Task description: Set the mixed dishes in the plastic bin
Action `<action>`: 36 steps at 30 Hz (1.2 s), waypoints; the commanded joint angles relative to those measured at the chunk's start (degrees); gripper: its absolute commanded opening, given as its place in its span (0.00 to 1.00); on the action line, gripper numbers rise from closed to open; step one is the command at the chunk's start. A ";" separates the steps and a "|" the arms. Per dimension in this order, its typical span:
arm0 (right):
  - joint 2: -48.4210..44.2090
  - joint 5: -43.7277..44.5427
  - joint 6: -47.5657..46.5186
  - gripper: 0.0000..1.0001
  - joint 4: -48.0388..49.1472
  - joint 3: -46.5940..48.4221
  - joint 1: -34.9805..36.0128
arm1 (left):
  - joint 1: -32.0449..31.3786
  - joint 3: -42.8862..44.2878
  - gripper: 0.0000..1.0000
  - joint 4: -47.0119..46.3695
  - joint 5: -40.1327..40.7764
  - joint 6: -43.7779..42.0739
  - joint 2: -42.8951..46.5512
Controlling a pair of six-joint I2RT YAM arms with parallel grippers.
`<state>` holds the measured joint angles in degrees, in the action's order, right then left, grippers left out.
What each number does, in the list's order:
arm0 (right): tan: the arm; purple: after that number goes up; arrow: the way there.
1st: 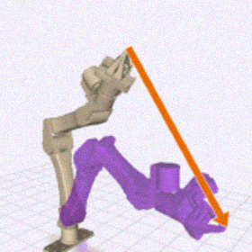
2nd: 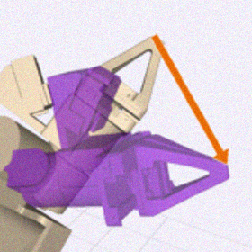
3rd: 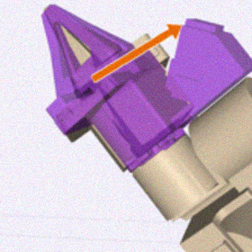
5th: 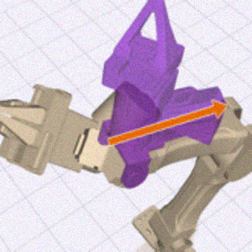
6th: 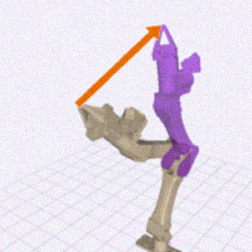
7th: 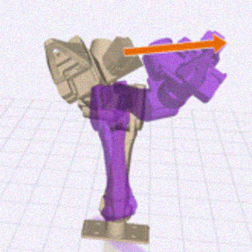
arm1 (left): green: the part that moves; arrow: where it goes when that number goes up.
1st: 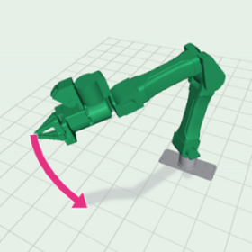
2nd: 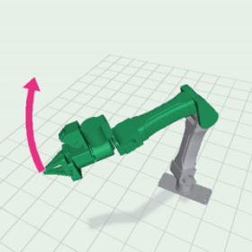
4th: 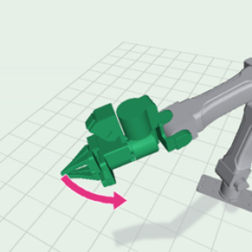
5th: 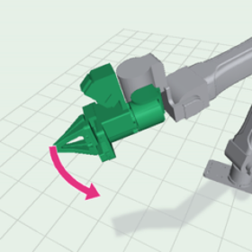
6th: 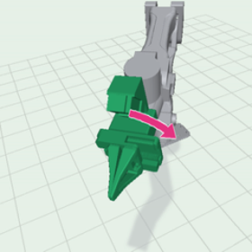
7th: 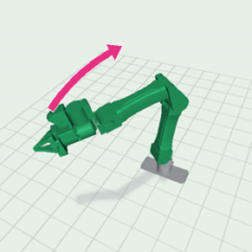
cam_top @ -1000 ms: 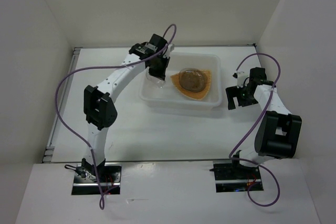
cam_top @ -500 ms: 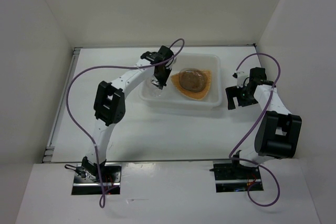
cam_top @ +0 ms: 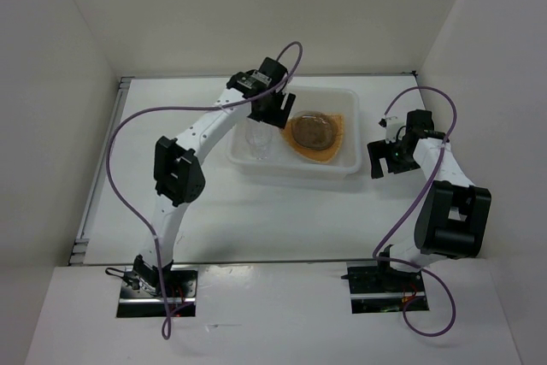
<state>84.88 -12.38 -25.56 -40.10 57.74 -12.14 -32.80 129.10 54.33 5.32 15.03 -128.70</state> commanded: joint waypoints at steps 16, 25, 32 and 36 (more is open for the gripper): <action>-1.03 -6.78 5.43 0.99 -0.95 16.70 2.74 | 6.60 -59.21 1.00 -23.85 23.15 9.66 81.05; -0.51 -7.39 4.03 0.99 -4.64 19.26 2.74 | 6.60 -79.34 1.00 -22.68 28.24 15.29 116.17; -3.13 -6.69 2.97 0.99 -5.69 18.20 2.74 | 6.60 -86.46 1.00 -24.08 32.30 15.22 128.43; -6.30 -6.16 1.84 0.99 -6.75 16.36 2.74 | 6.60 -89.89 1.00 -28.47 31.33 9.42 131.16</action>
<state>83.37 -18.74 -22.44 -45.54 74.13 -9.72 -26.37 41.34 30.74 36.21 28.58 -0.19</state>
